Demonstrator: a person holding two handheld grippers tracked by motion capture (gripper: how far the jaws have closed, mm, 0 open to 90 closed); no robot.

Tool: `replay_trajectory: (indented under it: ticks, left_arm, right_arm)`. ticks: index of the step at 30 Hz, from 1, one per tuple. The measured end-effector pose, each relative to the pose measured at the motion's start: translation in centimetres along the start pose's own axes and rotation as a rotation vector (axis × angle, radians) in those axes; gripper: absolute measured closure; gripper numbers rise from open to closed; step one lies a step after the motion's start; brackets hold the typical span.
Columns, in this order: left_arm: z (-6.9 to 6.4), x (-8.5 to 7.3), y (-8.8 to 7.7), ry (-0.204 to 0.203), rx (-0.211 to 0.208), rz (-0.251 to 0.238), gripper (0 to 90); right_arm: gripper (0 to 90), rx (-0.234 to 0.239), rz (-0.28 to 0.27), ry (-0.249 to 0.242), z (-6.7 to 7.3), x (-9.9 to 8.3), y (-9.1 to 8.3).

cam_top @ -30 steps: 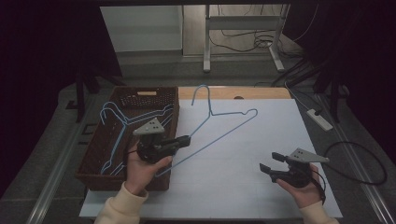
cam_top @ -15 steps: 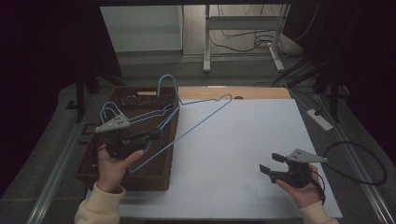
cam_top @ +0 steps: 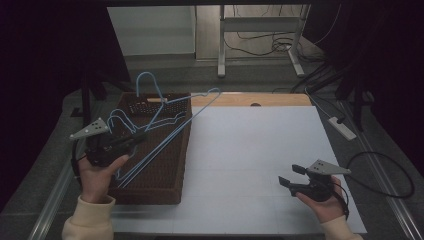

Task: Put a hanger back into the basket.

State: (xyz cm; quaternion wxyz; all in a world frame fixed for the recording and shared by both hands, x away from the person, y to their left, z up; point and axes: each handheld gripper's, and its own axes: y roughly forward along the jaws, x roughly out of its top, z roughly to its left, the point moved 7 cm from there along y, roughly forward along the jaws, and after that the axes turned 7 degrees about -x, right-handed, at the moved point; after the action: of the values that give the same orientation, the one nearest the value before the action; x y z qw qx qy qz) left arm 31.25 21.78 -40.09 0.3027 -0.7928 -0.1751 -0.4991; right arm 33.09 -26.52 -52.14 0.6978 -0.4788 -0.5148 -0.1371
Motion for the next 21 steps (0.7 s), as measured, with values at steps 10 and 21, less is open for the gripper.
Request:
replay_trajectory:
  ticks: [10, 21]
  left_arm:
    - [3.3, -0.8, -1.7, -0.041, 0.075, -0.006, 87.8]
    - [5.6, -1.5, -3.6, -0.067, 0.129, -0.005, 87.8]
  right_arm:
    - [28.4, -0.008, 0.014, -0.008, 0.0, -0.2, 0.2]
    - [28.4, -0.007, 0.02, -0.009, 0.0, -0.3, 0.2]
